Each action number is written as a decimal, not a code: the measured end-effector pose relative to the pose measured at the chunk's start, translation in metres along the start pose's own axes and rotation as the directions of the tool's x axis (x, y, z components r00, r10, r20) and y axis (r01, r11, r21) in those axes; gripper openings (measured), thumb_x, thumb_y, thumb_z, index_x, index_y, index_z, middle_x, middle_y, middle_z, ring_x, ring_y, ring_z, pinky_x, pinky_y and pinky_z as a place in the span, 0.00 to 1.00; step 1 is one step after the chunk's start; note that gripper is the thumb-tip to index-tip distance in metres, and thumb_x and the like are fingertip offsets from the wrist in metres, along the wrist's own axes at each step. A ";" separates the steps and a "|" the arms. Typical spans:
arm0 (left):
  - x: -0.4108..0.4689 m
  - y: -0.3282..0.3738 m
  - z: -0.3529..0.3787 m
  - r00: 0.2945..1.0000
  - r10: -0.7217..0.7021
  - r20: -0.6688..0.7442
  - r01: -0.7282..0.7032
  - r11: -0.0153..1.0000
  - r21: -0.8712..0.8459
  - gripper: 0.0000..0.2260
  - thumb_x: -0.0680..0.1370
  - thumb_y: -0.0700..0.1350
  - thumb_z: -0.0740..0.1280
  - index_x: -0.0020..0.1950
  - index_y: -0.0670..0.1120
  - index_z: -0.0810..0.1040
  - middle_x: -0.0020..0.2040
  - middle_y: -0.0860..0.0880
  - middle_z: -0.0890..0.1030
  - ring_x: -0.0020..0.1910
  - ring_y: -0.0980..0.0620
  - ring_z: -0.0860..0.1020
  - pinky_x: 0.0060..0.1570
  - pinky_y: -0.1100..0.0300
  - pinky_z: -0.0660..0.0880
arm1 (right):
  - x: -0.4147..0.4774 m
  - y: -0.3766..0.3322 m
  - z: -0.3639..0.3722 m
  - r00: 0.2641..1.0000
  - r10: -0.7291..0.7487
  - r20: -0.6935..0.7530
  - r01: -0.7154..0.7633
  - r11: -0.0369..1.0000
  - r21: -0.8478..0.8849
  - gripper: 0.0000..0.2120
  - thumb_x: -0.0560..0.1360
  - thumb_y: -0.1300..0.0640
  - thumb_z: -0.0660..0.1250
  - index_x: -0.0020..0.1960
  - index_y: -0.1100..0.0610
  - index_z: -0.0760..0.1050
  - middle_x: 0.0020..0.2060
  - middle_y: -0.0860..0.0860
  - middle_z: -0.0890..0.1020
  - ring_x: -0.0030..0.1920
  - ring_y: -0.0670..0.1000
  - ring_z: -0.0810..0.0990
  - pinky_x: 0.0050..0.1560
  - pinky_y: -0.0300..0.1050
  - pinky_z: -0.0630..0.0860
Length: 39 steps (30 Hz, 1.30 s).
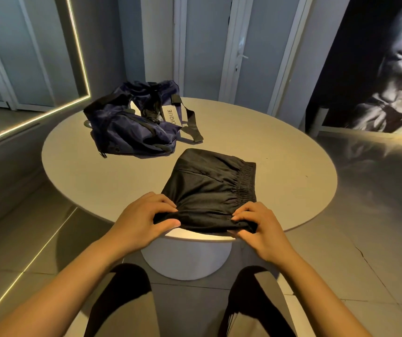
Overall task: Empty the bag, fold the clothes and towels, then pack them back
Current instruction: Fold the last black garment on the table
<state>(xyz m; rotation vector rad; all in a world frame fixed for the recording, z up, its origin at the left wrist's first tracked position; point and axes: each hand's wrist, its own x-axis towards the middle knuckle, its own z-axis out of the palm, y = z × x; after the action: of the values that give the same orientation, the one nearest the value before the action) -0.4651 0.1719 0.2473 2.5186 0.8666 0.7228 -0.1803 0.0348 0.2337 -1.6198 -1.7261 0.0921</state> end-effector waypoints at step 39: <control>0.180 -0.013 -0.020 0.758 -0.584 0.292 0.634 0.551 -0.543 0.36 0.71 0.63 0.77 0.70 0.42 0.76 0.62 0.44 0.81 0.57 0.45 0.80 0.58 0.53 0.75 | 0.153 0.039 -0.046 0.753 0.548 0.365 -0.653 0.689 0.314 0.14 0.70 0.47 0.79 0.49 0.56 0.86 0.46 0.53 0.87 0.51 0.55 0.85 0.56 0.53 0.83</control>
<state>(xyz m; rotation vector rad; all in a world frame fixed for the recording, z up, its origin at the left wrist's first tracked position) -0.3604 0.3022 0.3191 1.4871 1.1576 0.5325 -0.1095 0.1576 0.3169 -1.8163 -1.1305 0.9687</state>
